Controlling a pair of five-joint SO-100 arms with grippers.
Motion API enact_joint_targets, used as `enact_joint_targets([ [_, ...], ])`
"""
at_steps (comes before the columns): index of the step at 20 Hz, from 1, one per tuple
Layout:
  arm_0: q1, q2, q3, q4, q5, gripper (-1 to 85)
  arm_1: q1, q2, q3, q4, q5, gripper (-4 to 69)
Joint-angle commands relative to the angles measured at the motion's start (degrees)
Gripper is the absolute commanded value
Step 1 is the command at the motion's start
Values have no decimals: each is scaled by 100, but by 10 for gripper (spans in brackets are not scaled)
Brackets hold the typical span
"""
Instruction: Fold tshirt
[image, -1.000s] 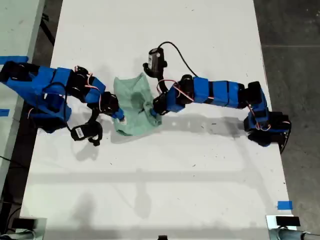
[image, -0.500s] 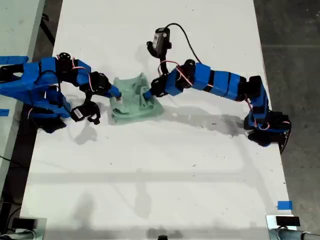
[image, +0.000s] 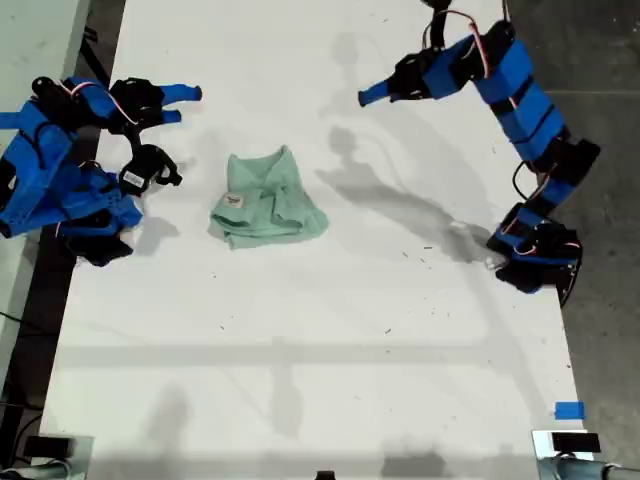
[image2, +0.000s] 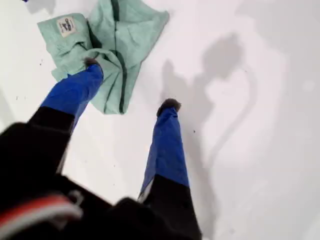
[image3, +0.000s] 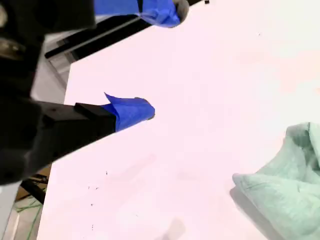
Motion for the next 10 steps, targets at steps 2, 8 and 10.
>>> enact_joint_targets([
  [2,923,1591,703,-141,-378,221,185,2584,2514,-123,-35,221],
  [8,3665,3639,2505,-1046,-1723,145,-1125,6337,6636,-492,1459,216],
  [10,4351,3533,3146,-1749,-1837,117,-1969,7690,7928,-861,1995,188],
])
